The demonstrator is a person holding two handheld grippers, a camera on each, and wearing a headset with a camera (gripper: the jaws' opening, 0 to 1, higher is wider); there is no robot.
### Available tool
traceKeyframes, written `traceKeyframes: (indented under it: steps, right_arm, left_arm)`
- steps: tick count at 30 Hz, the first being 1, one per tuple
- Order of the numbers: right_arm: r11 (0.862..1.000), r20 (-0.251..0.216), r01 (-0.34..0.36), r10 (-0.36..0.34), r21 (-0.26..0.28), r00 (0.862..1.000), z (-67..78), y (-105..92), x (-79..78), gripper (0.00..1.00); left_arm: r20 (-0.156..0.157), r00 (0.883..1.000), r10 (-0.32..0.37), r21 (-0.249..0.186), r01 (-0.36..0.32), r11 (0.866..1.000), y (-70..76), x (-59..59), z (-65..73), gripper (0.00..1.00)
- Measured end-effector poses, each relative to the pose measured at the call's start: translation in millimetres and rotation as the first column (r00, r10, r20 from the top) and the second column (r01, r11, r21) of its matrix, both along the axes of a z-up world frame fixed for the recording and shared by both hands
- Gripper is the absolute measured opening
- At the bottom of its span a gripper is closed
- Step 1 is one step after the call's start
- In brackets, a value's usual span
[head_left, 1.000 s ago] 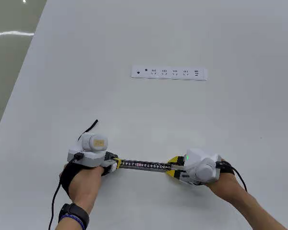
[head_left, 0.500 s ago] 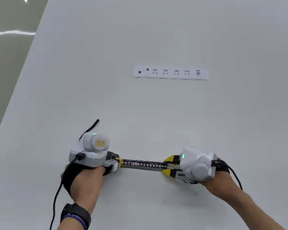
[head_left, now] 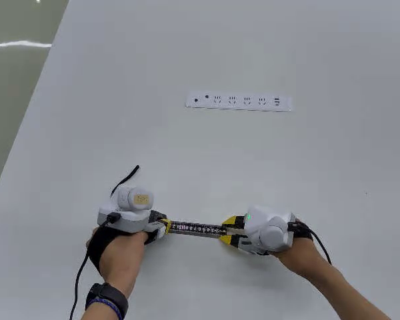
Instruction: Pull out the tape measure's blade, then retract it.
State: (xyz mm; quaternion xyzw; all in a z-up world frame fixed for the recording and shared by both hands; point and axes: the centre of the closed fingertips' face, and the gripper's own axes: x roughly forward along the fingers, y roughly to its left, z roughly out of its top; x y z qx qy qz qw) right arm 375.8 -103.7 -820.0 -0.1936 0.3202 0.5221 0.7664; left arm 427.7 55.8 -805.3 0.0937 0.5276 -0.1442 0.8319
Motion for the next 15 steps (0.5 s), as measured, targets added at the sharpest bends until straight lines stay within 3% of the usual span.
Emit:
traceKeyframes:
  steps: [15]
  right_arm:
    - [1.000,-0.001,-0.018,0.018,0.018,1.000,-0.2,14.4,2.8,0.14]
  left_arm:
    - [0.004,1.000,0.002,-0.002,-0.002,1.000,0.3,0.3,0.0,0.64]
